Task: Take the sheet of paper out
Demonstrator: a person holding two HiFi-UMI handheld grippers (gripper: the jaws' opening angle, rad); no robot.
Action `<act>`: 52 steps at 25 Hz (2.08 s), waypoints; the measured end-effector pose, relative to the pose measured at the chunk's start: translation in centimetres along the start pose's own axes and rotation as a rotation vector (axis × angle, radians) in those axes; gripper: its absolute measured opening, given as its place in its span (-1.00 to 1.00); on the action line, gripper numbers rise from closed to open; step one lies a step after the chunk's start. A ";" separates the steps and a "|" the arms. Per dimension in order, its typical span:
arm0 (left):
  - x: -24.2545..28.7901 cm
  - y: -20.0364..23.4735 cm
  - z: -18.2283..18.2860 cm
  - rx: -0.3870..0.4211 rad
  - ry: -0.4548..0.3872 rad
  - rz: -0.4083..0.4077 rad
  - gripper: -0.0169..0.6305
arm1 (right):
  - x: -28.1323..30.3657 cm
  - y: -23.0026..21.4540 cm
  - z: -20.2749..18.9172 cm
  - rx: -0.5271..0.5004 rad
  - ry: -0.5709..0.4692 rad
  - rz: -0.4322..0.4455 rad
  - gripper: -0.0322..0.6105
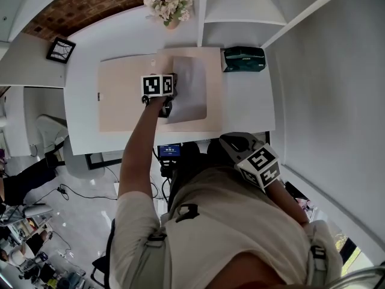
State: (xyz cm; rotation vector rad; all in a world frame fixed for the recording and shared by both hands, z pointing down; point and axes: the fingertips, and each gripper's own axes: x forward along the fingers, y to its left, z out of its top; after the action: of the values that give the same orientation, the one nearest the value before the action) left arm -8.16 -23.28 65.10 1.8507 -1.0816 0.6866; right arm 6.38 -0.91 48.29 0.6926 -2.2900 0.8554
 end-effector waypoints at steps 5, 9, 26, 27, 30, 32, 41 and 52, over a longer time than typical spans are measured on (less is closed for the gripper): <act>-0.2 0.0 -0.2 0.009 0.009 0.004 -0.90 | -0.1 0.1 0.4 -0.017 -0.005 -0.008 -0.84; -0.3 0.1 -0.3 0.000 0.015 0.003 -0.90 | -0.2 0.1 0.5 -0.034 -0.004 -0.012 -0.84; -1.2 0.3 0.1 -0.002 0.004 0.042 -0.90 | -0.1 0.3 0.9 -0.046 -0.022 -0.011 -0.84; -1.3 0.3 0.1 0.003 0.005 0.047 -0.90 | -0.1 0.3 0.9 -0.045 -0.024 -0.009 -0.84; -1.4 0.7 0.0 0.011 0.008 0.063 -0.90 | 0.0 0.2 0.9 -0.044 -0.035 -0.006 -0.84; -1.4 0.6 0.0 0.015 0.007 0.064 -0.90 | 0.0 0.1 0.9 -0.043 -0.039 -0.005 -0.84; -2.1 0.6 0.2 0.012 0.004 0.068 -0.90 | 0.0 0.4 1.3 -0.044 -0.048 0.008 -0.84; -2.8 1.3 0.3 0.014 -0.009 0.082 -0.90 | 0.1 0.5 1.3 -0.051 -0.047 0.012 -0.84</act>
State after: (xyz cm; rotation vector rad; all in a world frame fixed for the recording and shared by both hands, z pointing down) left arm -10.64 -22.71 63.27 1.8314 -1.1664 0.7355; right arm 5.50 -1.49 47.37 0.6837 -2.3511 0.7916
